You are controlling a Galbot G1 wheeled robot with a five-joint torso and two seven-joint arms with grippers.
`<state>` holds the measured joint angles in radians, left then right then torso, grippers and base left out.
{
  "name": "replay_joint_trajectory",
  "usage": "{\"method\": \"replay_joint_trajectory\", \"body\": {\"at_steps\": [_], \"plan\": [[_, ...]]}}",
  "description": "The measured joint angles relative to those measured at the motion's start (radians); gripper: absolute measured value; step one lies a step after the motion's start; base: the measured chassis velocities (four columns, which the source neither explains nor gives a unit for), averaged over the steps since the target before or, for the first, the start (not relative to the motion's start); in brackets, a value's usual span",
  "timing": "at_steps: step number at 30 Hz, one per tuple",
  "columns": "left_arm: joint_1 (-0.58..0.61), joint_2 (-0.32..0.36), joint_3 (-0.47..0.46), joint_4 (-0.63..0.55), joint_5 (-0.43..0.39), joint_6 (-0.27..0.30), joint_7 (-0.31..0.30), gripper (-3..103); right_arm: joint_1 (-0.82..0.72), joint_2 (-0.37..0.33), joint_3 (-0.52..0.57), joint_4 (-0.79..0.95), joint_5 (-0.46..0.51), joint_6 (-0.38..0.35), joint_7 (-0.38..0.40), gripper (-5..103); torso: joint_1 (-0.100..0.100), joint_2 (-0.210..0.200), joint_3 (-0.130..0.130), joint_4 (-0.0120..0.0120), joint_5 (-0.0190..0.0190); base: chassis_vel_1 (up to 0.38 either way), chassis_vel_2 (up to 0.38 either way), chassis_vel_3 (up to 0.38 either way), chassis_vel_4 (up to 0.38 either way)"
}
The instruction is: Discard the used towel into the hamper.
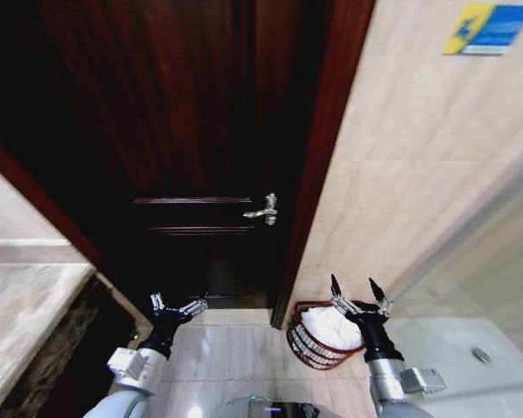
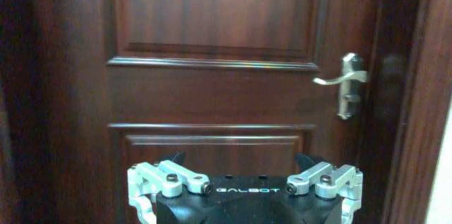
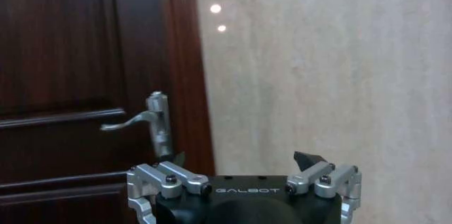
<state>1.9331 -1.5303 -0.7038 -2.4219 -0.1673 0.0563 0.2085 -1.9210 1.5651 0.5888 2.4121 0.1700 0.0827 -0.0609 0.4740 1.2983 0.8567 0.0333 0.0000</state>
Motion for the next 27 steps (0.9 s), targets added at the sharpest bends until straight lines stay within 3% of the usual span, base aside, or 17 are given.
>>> {"method": "replay_joint_trajectory", "body": {"at_steps": [18, 27], "plan": [[0.0, 0.0, 0.0, 0.0, 0.0, 0.0, 0.0, 100, 0.0, 0.0, 0.0, 0.0, 0.0, 0.0, 0.0, 100, -0.002, -0.005, -0.002, -0.0004, -0.0001, 0.009, 0.013, 0.006, 0.01], [0.0, 0.0, 0.0, 0.0, 0.0, 0.0, 0.0, 100, 0.0, 0.0, 0.0, 0.0, 0.0, 0.0, 0.0, 100, -0.003, -0.006, -0.003, -0.0002, -0.0002, -0.123, -0.112, 0.123, 0.127]]}}
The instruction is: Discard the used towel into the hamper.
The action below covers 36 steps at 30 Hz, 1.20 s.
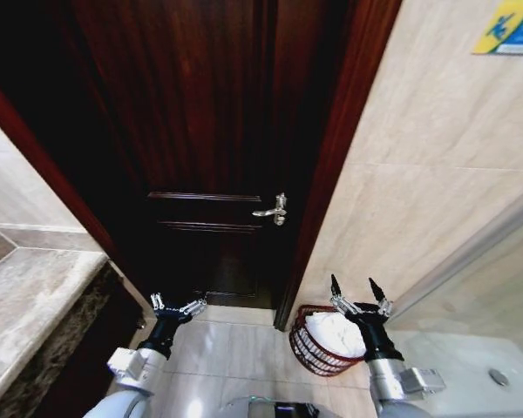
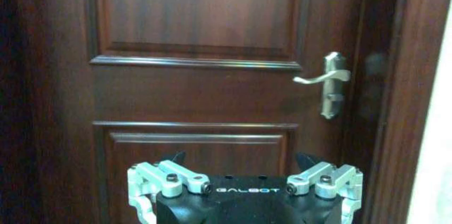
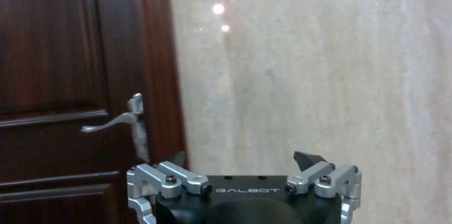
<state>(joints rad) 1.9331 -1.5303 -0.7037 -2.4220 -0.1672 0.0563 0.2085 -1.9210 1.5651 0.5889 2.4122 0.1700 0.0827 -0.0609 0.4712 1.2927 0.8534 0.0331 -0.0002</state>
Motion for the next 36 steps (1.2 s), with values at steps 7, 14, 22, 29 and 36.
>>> {"method": "replay_joint_trajectory", "body": {"at_steps": [7, 14, 22, 29, 36], "plan": [[0.0, 0.0, 0.0, 0.0, 0.0, 0.0, 0.0, 100, 0.0, 0.0, 0.0, 0.0, 0.0, 0.0, 0.0, 100, 0.0, -0.001, 0.0, -0.0001, 0.0005, -0.22, -0.228, 0.233, 0.229], [0.0, 0.0, 0.0, 0.0, 0.0, 0.0, 0.0, 100, 0.0, 0.0, 0.001, 0.0, 0.0, 0.0, 0.0, 100, 0.0, -0.001, 0.0, -0.0003, 0.0007, -0.097, -0.105, 0.116, 0.087], [0.0, 0.0, 0.0, 0.0, 0.0, 0.0, 0.0, 100, 0.0, 0.0, 0.0, 0.0, 0.0, 0.0, 0.0, 100, 0.0, -0.002, -0.001, -0.0002, -0.0003, 0.033, 0.048, -0.026, -0.043], [0.0, 0.0, 0.0, 0.0, 0.0, 0.0, 0.0, 100, 0.0, 0.0, 0.0, 0.0, 0.0, 0.0, 0.0, 100, 0.0, -0.002, -0.001, -0.0002, 0.0003, 0.005, -0.014, -0.008, 0.023], [0.0, 0.0, 0.0, 0.0, 0.0, 0.0, 0.0, 100, 0.0, 0.0, 0.0, 0.0, 0.0, 0.0, 0.0, 100, 0.0, -0.002, -0.001, 0.0, 0.0002, 0.106, -0.129, -0.1, 0.137]]}}
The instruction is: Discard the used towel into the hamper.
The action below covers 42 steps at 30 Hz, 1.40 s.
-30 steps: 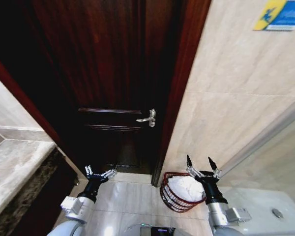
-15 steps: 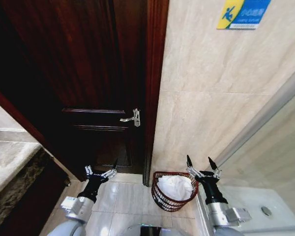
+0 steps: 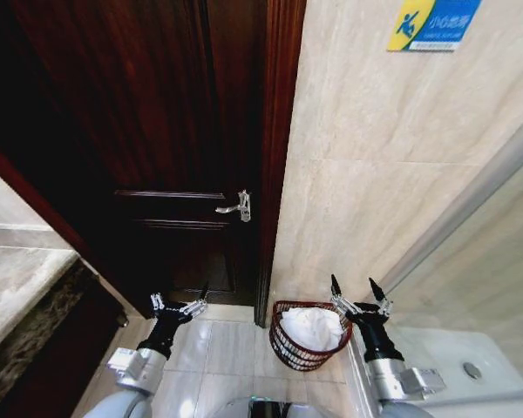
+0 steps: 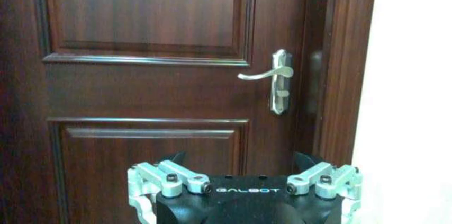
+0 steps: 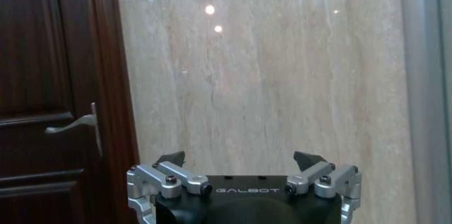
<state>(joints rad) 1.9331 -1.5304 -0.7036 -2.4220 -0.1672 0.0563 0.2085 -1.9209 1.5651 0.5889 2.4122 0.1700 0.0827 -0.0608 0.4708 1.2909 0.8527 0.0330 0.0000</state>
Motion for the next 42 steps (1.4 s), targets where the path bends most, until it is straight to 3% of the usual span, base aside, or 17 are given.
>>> {"method": "replay_joint_trajectory", "body": {"at_steps": [22, 24, 25, 26, 29, 33, 34, 42], "plan": [[0.0, 0.0, 0.0, 0.0, 0.0, 0.0, 0.0, 100, 0.0, 0.0, 0.0, 0.0, 0.0, 0.0, 0.0, 100, 0.0, 0.0, 0.0, 0.0, 0.0003, 0.291, -0.287, -0.288, 0.292], [0.0, 0.0, 0.0, 0.0, 0.0, 0.0, 0.0, 100, 0.0, 0.0, 0.0, 0.0, 0.0, 0.0, 0.0, 100, -0.001, 0.0, 0.0, -0.0003, -0.0019, 0.361, -0.373, -0.384, 0.361], [0.0, 0.0, 0.0, 0.0, 0.0, 0.0, 0.0, 100, 0.0, 0.0, 0.0, 0.0, 0.0, 0.0, 0.0, 100, -0.001, 0.0, 0.0, -0.0003, -0.0019, 0.361, -0.347, -0.362, 0.372], [0.0, 0.0, 0.0, 0.0, 0.0, 0.0, 0.0, 100, 0.0, 0.0, 0.0, 0.0, 0.0, 0.0, 0.0, 100, -0.001, 0.0, 0.0, 0.0, 0.0005, 0.389, -0.347, -0.362, 0.356], [0.0, 0.0, 0.0, 0.0, 0.0, 0.0, 0.0, 100, 0.0, 0.0, 0.0, 0.0, 0.0, 0.0, 0.0, 100, -0.001, 0.0, 0.0, -0.0003, -0.0012, 0.357, -0.347, -0.352, 0.357], [0.0, 0.0, 0.0, 0.0, 0.0, 0.0, 0.0, 100, 0.0, 0.0, 0.0, 0.0, 0.0, 0.0, 0.0, 100, 0.0, 0.0, 0.0, -0.0001, 0.0006, 0.353, -0.351, -0.356, 0.354], [0.0, 0.0, 0.0, 0.0, 0.0, 0.0, 0.0, 100, 0.0, 0.0, 0.0, 0.0, 0.0, 0.0, 0.0, 100, 0.0, 0.0, 0.0, -0.0002, -0.0011, 0.305, -0.328, -0.348, 0.341], [0.0, 0.0, 0.0, 0.0, 0.0, 0.0, 0.0, 100, 0.0, 0.0, 0.0, 0.0, 0.0, 0.0, 0.0, 100, -0.001, 0.0, -0.001, 0.0, -0.0003, 0.297, -0.273, -0.318, 0.279]]}}
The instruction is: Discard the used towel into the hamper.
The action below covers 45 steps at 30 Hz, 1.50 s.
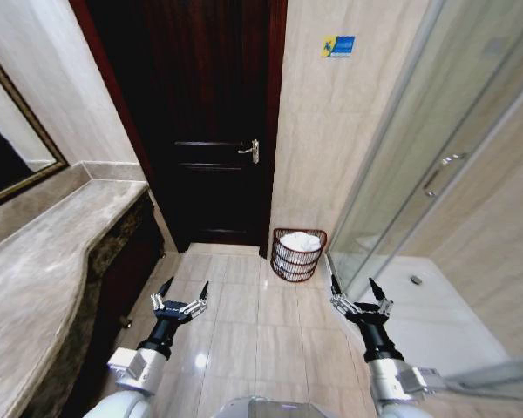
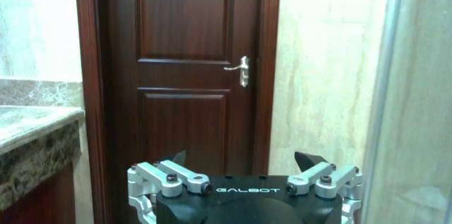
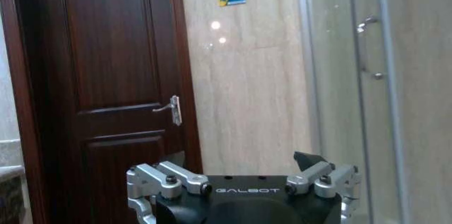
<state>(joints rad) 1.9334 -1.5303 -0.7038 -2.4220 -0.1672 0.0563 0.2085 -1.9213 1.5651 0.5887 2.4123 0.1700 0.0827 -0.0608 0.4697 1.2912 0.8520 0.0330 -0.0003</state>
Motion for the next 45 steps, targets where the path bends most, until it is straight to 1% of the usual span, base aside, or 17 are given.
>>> {"method": "replay_joint_trajectory", "body": {"at_steps": [2, 4, 6, 7, 14, 19, 45], "plan": [[0.0, 0.0, 0.0, 0.0, 0.0, 0.0, 0.0, 100, 0.0, 0.0, 0.0, 0.0, 0.0, 0.0, 0.0, 100, 0.0, 0.0, 0.0, 0.0, 0.0001, 0.127, -0.119, -0.199, 0.164], [0.0, 0.0, 0.0, 0.0, 0.0, 0.0, 0.0, 100, 0.0, 0.0, 0.001, 0.0, 0.0, 0.0, 0.0, 100, 0.0, 0.0, 0.0, -0.0006, 0.0006, 0.042, -0.065, -0.144, 0.066], [0.0, 0.0, 0.0, 0.0, 0.0, 0.0, 0.0, 100, 0.0, 0.0, 0.001, 0.0, 0.0, 0.0, 0.0, 100, 0.0, 0.0, 0.0, -0.0002, 0.0005, 0.002, -0.032, -0.072, -0.001], [0.0, 0.0, 0.0, 0.0, 0.0, 0.0, 0.0, 100, 0.0, 0.0, 0.001, 0.0, 0.0, 0.0, 0.0, 100, 0.001, 0.0, 0.0, -0.0005, 0.0002, 0.0, 0.0, 0.0, 0.0], [0.0, 0.0, 0.0, 0.0, 0.0, 0.0, 0.0, 100, 0.001, 0.0, 0.0, 0.0, 0.0, 0.0, 0.0, 100, 0.002, -0.001, 0.001, 0.0005, 0.0003, -0.025, 0.032, 0.074, -0.055], [0.0, 0.0, 0.0, 0.0, 0.0, 0.0, 0.0, 100, 0.0, 0.0, 0.0, 0.0, 0.0, 0.0, 0.0, 100, 0.001, -0.001, 0.001, -0.0002, 0.0003, 0.0, 0.0, 0.0, 0.0], [0.0, 0.0, 0.0, 0.0, 0.0, 0.0, 0.0, 100, 0.0, 0.0, 0.0, 0.0, 0.0, 0.0, 0.0, 100, 0.001, -0.001, 0.0, -0.0001, 0.0003, 0.0, 0.0, 0.0, 0.0]]}}
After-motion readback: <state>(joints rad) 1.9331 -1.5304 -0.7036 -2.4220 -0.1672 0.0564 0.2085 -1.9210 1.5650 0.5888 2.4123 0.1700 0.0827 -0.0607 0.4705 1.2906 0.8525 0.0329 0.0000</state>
